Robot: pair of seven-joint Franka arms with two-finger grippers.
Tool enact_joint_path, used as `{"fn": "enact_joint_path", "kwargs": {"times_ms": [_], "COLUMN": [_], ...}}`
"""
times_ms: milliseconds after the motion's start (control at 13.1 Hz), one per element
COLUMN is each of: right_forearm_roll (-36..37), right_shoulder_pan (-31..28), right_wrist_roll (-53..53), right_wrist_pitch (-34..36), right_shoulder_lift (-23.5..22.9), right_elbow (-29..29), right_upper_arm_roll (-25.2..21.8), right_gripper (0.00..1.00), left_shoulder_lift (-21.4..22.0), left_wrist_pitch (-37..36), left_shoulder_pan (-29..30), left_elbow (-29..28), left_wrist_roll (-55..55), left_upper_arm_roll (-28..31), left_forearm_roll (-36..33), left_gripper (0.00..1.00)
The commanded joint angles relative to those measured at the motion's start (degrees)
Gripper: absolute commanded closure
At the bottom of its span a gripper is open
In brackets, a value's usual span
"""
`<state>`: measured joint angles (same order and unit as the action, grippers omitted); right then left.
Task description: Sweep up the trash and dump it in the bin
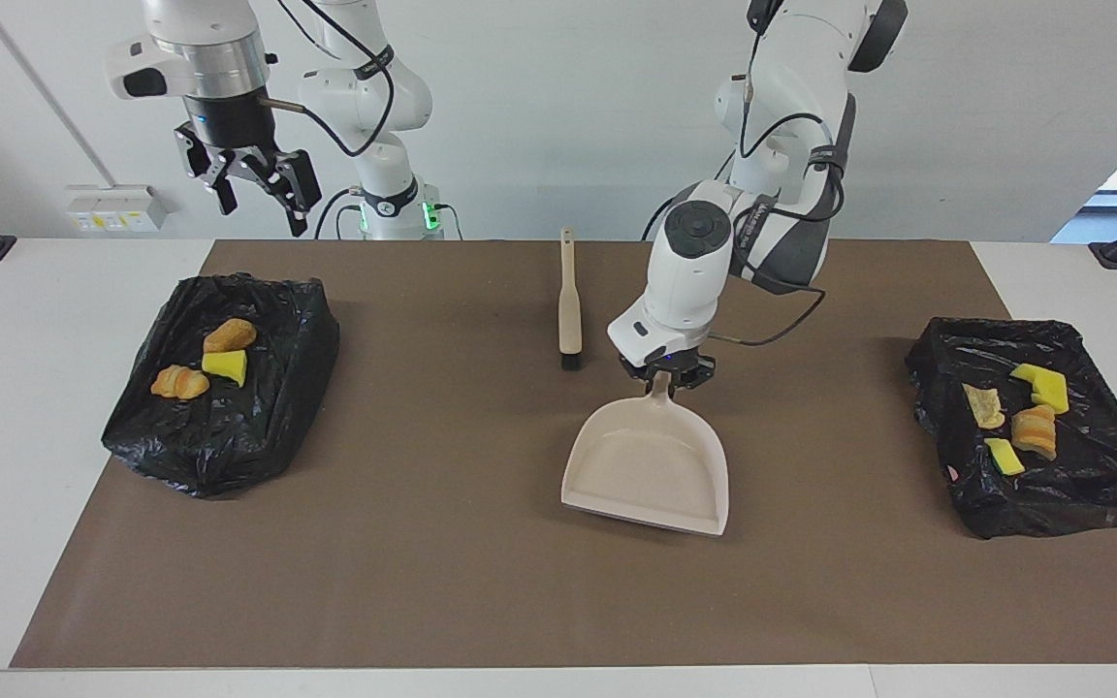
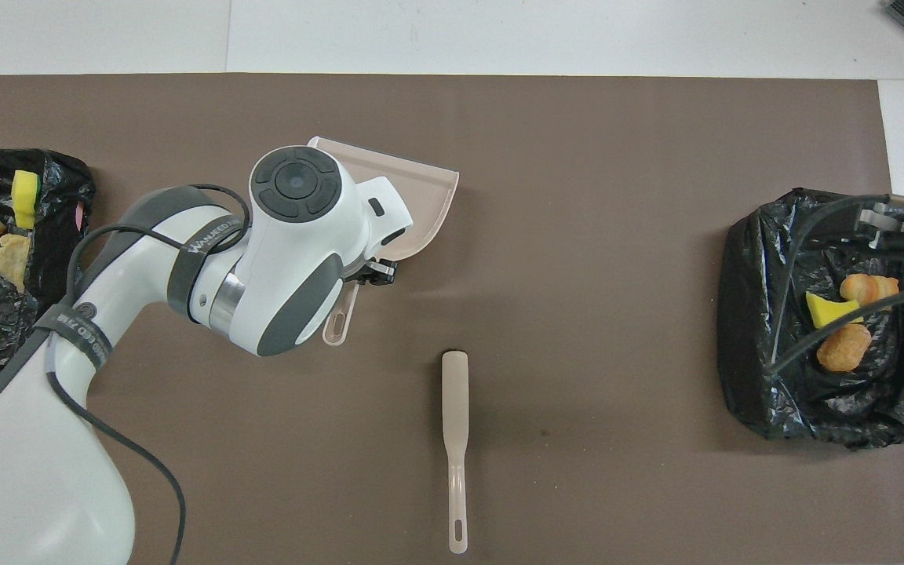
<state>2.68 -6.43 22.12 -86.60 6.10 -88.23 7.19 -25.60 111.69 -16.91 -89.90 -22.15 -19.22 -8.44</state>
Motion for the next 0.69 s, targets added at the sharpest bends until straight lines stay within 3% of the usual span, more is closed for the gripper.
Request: {"fn": "enact_joint_path", "kwargs": {"times_ms": [0, 229, 612], "right_forearm_roll": [-2.2, -2.2, -1.5], "right_shoulder_pan": [-1.1, -3.1, -3.0], "right_wrist_roll": [-6.3, -18.8, -20.1], "right_wrist_pitch": [1.0, 0.8, 1.2], "right_shoulder_lift": [0.9, 1.5, 1.5], "right_elbow": [-0.9, -2.3, -2.1], "right_upper_arm_roll": [-1.7, -3.9, -3.6], "right_gripper": [0.00, 0.00, 0.00], "left_shoulder_lift": [-12.2, -14.6, -17.6], "left_wrist_pitch": [-7.2, -8.0, -7.9], "left_shoulder_pan": [-5.0, -6.5, -8.3], "left_elbow": [16.9, 20.7, 25.6], "left_wrist_roll": [-7.5, -13.3, -17.8], "left_upper_arm_roll": [1.1, 1.2, 1.5], "left_forearm_roll": [-1.2, -1.1, -1.1], "left_gripper": [1.00, 1.00, 1.00]}}
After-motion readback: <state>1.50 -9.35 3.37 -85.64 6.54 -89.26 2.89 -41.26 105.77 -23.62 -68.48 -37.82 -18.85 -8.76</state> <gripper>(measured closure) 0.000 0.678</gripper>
